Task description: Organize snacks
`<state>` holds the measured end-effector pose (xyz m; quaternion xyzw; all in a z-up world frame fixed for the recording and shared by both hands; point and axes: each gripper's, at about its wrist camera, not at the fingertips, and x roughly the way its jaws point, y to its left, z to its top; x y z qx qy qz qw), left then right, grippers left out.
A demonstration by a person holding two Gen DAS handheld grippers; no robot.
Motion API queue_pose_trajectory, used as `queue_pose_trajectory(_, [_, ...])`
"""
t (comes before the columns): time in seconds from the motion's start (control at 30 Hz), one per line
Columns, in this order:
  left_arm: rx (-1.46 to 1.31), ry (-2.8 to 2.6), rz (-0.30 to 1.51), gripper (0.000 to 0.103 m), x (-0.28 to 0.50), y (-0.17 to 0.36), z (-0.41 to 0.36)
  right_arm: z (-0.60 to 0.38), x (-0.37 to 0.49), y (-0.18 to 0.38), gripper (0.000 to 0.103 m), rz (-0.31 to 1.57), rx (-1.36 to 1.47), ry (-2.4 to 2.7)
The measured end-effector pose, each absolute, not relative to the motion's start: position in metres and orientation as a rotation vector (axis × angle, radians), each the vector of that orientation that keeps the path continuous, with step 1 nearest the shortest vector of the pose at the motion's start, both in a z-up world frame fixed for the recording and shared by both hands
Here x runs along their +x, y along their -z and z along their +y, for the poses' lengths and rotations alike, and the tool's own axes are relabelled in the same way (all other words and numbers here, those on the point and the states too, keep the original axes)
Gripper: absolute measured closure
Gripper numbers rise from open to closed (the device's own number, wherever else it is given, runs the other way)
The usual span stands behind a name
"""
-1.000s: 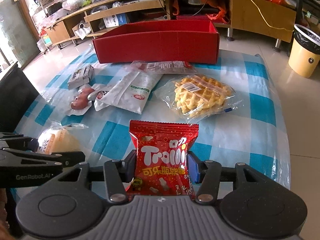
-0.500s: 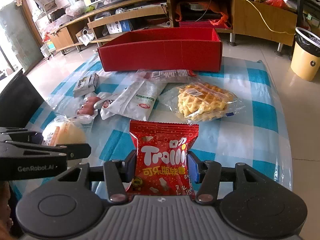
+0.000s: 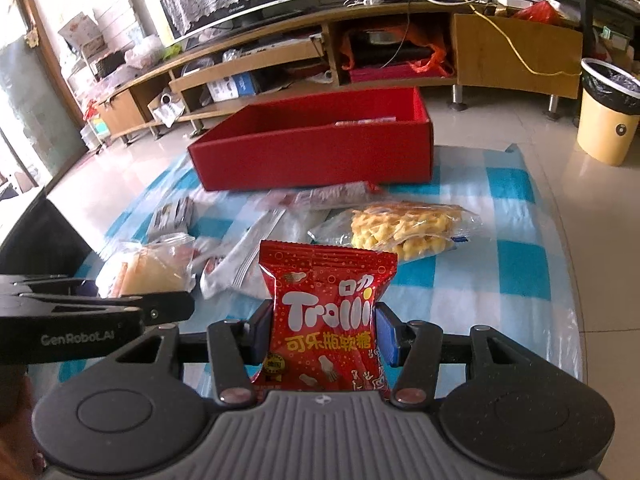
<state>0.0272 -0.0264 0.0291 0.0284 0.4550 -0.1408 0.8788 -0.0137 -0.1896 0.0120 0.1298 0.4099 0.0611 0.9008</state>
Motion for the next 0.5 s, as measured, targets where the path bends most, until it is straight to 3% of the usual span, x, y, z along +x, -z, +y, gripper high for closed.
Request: queue_pose_trajectory(0.5, [0.031,0.308,0.948,0.037,0.037,-0.034,-0.026,-0.193,-0.025,-0.021,0.052,0.835,0.343,-0.175])
